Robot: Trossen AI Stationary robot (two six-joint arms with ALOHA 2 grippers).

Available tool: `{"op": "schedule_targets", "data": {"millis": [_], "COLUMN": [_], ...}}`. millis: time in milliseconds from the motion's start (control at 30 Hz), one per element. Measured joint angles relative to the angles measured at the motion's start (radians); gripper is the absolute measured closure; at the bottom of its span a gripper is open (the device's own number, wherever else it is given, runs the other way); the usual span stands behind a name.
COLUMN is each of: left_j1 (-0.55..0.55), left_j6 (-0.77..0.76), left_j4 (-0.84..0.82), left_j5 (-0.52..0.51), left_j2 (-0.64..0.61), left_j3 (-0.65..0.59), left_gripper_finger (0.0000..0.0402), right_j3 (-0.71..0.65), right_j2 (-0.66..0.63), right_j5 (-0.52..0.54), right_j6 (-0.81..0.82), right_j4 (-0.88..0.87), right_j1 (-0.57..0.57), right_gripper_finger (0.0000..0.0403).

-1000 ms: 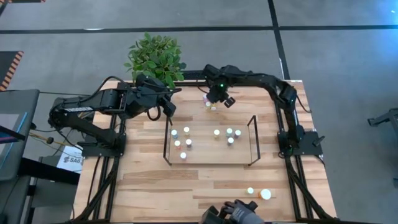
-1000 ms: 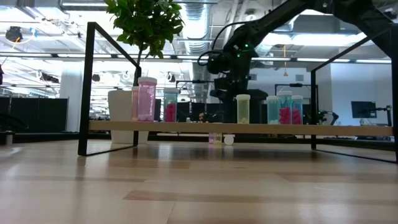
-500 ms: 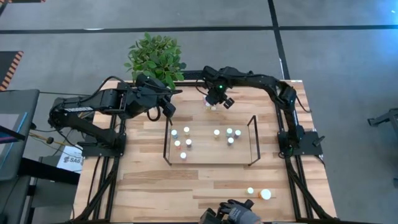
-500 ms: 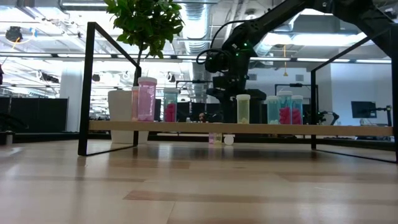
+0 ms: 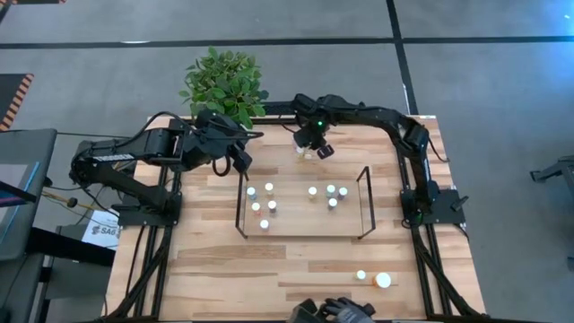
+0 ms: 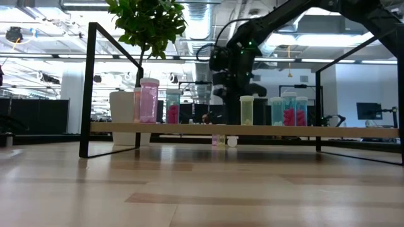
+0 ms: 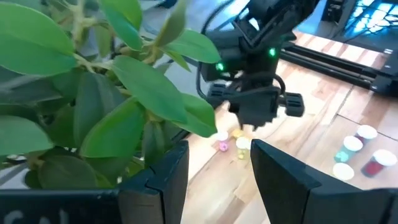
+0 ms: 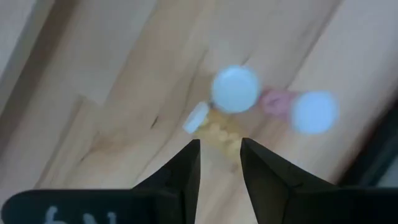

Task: Pick and place medicine bottles onto shelf by color
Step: Put the yellow pill bottle on the shelf

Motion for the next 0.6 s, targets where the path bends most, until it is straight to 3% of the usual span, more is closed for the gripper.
{"op": "schedule_targets", "data": {"millis": [133, 367, 600], "left_j1": [0.000, 0.000, 0.005], "left_j6": [0.003, 0.024, 0.025], "left_j4": [-0.004, -0.010, -0.010], "left_j5": [0.005, 0.004, -0.001], "left_j2": [0.000, 0.000, 0.000], "left_j3": [0.000, 0.000, 0.000], "left_gripper_finger": [0.0239, 0.0239, 0.0239], "right_j3": [0.000, 0.000, -0.001], "right_j2": [-0.001, 0.014, 0.031], "right_j5": [-0.002, -0.002, -0.002], "right_j6": [-0.006, -0.177, -0.201], "right_j4": [0.024, 0.031, 0.025], "right_j1": [0.010, 0.014, -0.032], "right_gripper_finger": [0.0270, 0.0269, 0.0268]}}
